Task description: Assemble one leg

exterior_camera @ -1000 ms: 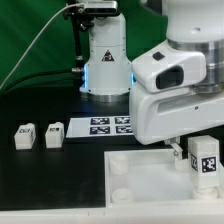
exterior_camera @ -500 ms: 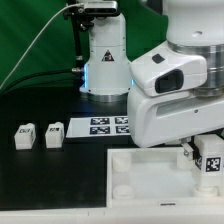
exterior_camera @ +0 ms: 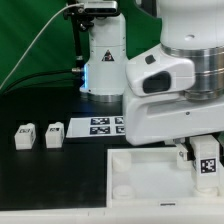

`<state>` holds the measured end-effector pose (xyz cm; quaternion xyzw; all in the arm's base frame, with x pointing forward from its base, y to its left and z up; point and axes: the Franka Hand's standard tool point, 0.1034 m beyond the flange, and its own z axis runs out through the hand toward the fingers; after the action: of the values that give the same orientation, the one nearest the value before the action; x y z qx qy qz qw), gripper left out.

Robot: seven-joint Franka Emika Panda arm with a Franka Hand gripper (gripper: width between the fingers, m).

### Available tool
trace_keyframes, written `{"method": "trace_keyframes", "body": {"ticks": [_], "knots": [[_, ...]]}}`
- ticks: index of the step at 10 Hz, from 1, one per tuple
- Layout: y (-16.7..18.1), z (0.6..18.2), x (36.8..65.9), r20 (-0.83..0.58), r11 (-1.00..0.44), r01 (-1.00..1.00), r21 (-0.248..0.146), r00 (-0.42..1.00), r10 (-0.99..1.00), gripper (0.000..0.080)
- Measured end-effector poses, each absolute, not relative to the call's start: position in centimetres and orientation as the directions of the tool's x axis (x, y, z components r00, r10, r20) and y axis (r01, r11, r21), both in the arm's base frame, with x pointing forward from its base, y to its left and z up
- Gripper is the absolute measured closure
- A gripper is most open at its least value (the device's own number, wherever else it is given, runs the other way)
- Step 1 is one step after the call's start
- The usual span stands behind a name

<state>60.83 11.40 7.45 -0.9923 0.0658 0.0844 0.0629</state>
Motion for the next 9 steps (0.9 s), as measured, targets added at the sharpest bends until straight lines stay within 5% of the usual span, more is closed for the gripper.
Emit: {"method": "trace_keyframes", "body": {"ticks": [5, 9], "knots": [[12.6, 7.4, 60.8, -0.212, -0.684, -0.73, 0.006, 0.667, -0.714, 0.0506], [12.4, 7.4, 61.5, -0.222, -0.416, -0.909, 0.015, 0.403, -0.888, 0.0506]]}}
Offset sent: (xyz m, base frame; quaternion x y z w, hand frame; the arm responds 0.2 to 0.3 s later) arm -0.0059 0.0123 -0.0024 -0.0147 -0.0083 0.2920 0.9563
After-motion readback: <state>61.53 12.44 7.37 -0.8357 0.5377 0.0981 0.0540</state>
